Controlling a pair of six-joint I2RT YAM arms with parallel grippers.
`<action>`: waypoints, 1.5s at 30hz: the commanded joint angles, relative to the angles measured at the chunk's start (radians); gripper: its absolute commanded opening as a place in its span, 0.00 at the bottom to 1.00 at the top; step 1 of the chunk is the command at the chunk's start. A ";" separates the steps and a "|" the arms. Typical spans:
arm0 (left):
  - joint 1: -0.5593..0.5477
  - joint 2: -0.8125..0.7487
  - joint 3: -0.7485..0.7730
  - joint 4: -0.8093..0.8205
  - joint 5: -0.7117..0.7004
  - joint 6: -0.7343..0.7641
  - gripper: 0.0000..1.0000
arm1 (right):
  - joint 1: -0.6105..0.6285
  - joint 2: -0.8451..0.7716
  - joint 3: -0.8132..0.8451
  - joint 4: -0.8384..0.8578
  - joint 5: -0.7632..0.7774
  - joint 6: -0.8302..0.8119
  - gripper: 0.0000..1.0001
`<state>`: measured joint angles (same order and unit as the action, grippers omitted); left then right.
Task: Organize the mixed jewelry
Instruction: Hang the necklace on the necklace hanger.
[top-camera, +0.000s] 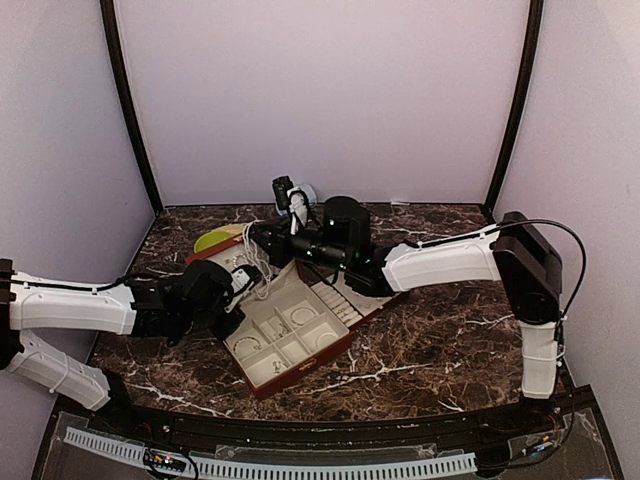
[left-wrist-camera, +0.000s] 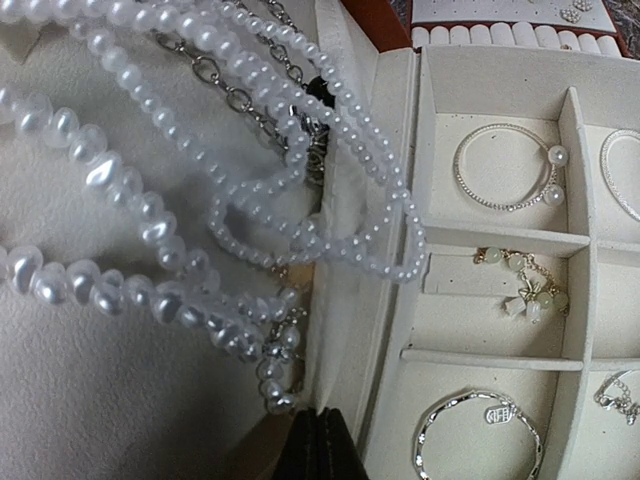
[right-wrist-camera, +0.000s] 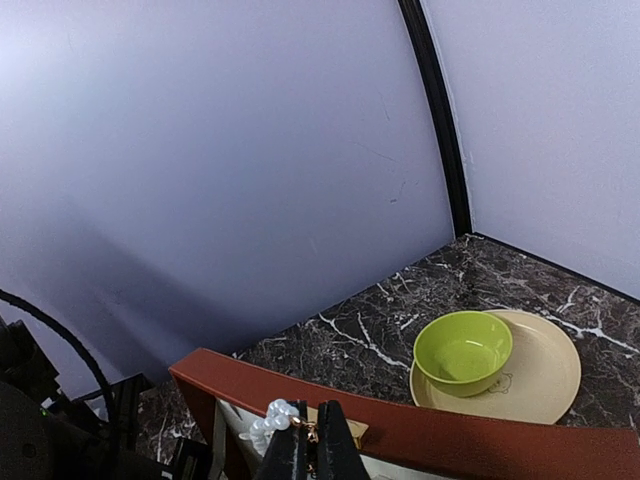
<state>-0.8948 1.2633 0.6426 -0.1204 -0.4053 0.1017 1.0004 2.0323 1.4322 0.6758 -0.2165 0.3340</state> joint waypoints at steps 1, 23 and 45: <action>-0.023 -0.020 -0.024 -0.009 0.082 0.000 0.00 | -0.003 0.022 -0.019 0.090 0.017 0.017 0.00; -0.024 -0.032 -0.024 -0.007 0.092 0.009 0.00 | -0.003 0.002 0.012 0.179 0.049 0.044 0.00; -0.027 -0.079 -0.039 0.020 0.088 -0.009 0.02 | -0.002 0.051 -0.080 0.301 0.061 0.098 0.00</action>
<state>-0.9092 1.2137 0.6182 -0.1192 -0.3542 0.1013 1.0004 2.0781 1.3960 0.9012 -0.1635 0.3996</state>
